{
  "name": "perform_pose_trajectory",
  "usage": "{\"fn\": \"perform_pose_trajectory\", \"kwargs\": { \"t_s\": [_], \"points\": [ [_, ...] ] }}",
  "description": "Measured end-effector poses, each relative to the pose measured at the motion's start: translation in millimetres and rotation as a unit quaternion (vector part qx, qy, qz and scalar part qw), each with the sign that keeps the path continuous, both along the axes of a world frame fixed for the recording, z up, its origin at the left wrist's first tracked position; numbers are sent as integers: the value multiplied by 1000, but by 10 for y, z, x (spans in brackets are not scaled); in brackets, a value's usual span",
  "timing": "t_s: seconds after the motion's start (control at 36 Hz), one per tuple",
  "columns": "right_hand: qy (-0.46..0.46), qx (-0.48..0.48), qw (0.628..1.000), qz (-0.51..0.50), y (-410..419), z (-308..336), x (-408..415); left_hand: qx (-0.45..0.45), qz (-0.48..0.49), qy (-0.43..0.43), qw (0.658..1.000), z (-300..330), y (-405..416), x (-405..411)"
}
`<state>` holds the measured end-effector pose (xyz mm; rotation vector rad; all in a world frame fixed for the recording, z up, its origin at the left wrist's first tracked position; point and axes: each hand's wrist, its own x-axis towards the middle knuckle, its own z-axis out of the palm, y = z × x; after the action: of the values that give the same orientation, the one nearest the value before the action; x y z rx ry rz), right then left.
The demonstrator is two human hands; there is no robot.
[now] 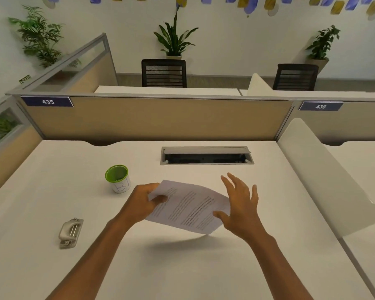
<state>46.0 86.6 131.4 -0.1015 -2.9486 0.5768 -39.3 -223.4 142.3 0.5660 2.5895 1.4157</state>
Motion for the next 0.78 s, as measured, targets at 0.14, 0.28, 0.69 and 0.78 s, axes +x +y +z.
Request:
{"fn": "perform_pose_trajectory", "kwargs": {
  "t_s": [0.14, 0.28, 0.69, 0.78],
  "points": [
    [-25, -100, 993, 62, -233, 32, -24, -24, -61, -22, 998, 180, 14, -64],
    [-35, -159, 985, 63, -375, 73, 2, -52, -86, -41, 994, 291, 21, -160],
    [-45, -450, 879, -150, -401, -340, 48, 23, 278, -50, 959, -449, -985, -265],
    [-66, -484, 853, -181, -411, -495, 83, -31, 349, -79, 933, -714, -1430, -157]
  ]
}}
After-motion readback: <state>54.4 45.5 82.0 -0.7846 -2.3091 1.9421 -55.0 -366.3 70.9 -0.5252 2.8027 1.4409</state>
